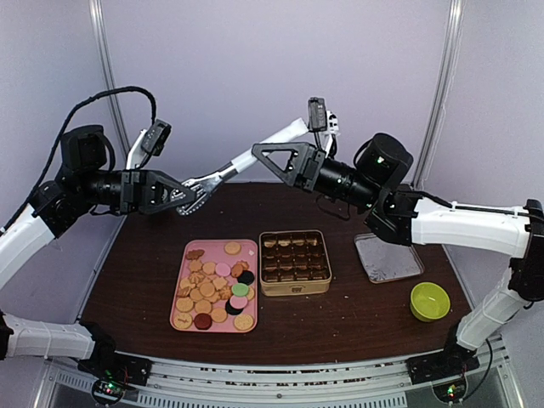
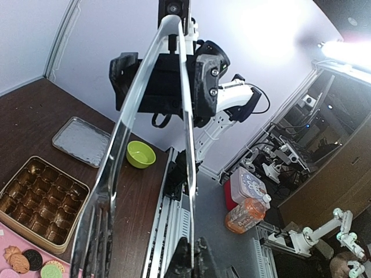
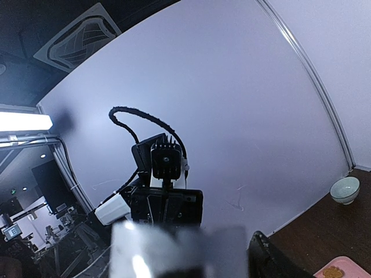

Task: Pack the cookies
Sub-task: Adjust the clamp.

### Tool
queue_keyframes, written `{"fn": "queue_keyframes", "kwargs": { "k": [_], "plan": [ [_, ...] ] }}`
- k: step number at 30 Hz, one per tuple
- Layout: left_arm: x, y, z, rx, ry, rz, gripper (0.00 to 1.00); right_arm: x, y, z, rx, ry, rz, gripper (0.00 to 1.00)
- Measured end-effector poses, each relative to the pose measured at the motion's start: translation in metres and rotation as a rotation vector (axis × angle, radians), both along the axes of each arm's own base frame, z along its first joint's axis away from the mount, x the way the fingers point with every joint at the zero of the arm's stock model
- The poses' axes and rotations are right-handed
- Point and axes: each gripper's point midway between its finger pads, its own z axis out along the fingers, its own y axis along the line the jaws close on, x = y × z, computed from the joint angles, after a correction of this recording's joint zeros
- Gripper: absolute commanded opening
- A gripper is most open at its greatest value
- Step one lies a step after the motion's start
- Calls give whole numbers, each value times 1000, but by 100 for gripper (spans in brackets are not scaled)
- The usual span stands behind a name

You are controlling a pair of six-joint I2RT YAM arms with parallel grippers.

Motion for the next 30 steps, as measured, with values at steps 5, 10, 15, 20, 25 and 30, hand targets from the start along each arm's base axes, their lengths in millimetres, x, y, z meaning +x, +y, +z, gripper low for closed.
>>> {"fn": "queue_keyframes", "kwargs": {
  "k": [5,10,15,20,25,30],
  "plan": [
    [2,2,1,-3,-2,2,0,-3,3,1,27,16,44,57],
    [1,3,0,-3,-17,-6,0,-9,4,4,55,24,96,65],
    [0,4,-3,4,-36,-13,0,-13,4,4,47,19,120,69],
    [0,5,-4,6,-55,-16,0,-13,6,5,16,18,134,68],
    [0,7,-6,13,-48,-15,0,-7,5,-2,-15,23,130,67],
    [-4,7,-8,18,-33,-39,0,0,-1,-3,-32,29,118,67]
  ]
}}
